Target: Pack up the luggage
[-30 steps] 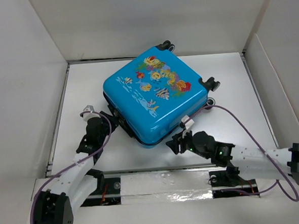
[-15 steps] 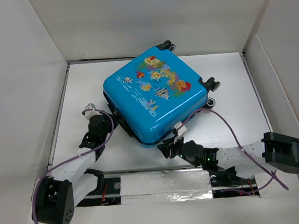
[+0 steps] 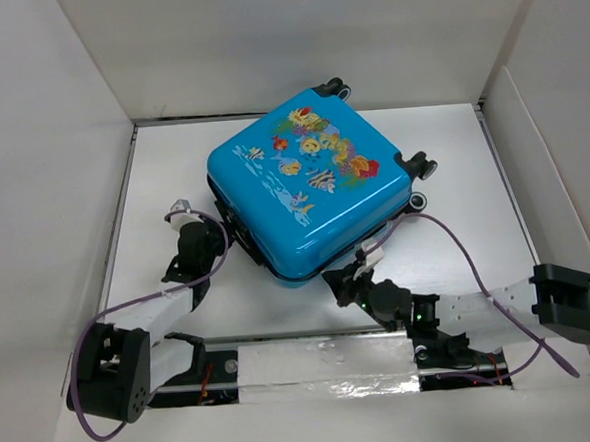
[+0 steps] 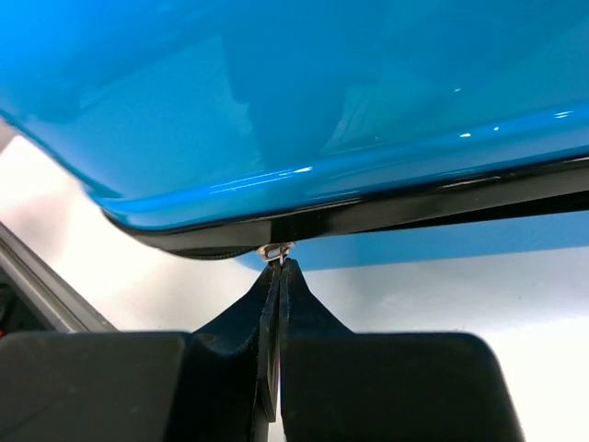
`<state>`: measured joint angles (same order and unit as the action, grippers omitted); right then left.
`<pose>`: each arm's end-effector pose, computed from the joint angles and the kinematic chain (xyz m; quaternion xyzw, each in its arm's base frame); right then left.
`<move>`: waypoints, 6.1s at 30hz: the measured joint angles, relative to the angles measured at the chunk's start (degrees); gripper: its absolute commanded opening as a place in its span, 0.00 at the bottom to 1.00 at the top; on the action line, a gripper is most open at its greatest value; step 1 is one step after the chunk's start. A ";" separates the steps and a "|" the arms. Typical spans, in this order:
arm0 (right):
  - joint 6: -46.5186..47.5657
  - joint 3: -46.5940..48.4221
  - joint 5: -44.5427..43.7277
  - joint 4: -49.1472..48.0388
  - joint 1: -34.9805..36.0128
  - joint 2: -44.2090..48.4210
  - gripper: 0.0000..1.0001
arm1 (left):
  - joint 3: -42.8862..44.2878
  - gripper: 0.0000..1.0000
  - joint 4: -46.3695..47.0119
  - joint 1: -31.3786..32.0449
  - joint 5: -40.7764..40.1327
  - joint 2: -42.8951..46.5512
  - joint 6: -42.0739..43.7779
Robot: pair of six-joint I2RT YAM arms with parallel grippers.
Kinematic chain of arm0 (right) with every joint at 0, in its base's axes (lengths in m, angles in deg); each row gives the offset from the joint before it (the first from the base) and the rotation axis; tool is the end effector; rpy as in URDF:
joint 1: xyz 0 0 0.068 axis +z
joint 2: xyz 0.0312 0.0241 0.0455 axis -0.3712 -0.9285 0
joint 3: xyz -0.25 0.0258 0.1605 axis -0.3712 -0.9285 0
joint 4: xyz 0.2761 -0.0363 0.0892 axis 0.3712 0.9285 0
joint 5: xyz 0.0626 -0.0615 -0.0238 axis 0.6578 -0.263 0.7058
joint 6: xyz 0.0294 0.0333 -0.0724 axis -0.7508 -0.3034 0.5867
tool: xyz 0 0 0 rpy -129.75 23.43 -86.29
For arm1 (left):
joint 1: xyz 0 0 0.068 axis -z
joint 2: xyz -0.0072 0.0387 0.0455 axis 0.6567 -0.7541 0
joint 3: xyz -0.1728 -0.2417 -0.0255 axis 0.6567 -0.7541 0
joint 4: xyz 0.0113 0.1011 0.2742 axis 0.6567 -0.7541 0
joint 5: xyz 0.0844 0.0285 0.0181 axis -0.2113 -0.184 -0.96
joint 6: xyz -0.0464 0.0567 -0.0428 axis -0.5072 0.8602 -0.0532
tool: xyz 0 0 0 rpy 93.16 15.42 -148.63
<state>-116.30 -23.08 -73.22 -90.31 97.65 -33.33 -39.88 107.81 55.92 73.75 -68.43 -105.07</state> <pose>0.1090 0.2399 0.1794 -0.1119 0.7502 0.3029 0.5770 0.2615 -0.0623 0.1729 -0.2451 0.7640 -0.2721 0.5313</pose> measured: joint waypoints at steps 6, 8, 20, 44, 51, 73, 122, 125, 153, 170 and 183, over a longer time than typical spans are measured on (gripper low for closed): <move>2.01 -2.73 0.83 12.31 -2.05 16.94 0.00 | -2.19 0.00 0.33 3.15 1.03 3.08 -0.13; 3.58 -2.73 4.35 20.26 -5.97 25.16 0.00 | -4.52 0.00 -0.61 5.35 1.31 7.10 -0.42; 13.07 11.98 27.89 40.72 -33.55 36.65 0.00 | -12.57 0.25 -16.70 23.82 -9.03 32.63 -8.33; 3.72 6.27 32.72 46.73 -22.51 31.50 0.17 | -3.21 0.00 -33.51 27.78 -5.84 39.45 4.15; 4.50 8.15 32.39 46.73 -21.49 29.46 0.43 | -3.50 0.00 -32.35 28.70 -1.77 36.85 5.16; 0.42 -3.37 21.07 38.14 -14.64 27.96 0.48 | -3.32 0.01 -18.14 36.04 8.63 23.32 8.15; -11.37 13.60 -10.88 25.64 8.52 -3.41 0.00 | 6.05 0.70 -18.80 39.54 -10.32 13.75 7.02; -13.44 10.58 -10.58 25.16 8.79 0.09 0.00 | 8.28 0.76 -18.99 30.95 -15.96 23.32 6.14; -10.64 20.26 -10.38 38.86 13.46 -5.27 0.00 | 20.65 0.73 10.29 -9.60 8.98 -29.49 -8.63; 6.12 48.96 -0.55 34.10 1.09 -34.29 0.00 | -1.64 0.72 22.01 -0.42 6.45 -12.94 -9.07; 6.91 34.34 1.46 32.15 3.41 -20.35 0.18 | -2.75 0.78 4.83 -0.68 7.23 6.32 -3.37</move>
<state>-109.40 11.25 -71.76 -58.16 101.06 -53.68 -42.64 112.64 55.25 80.98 -62.12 -108.43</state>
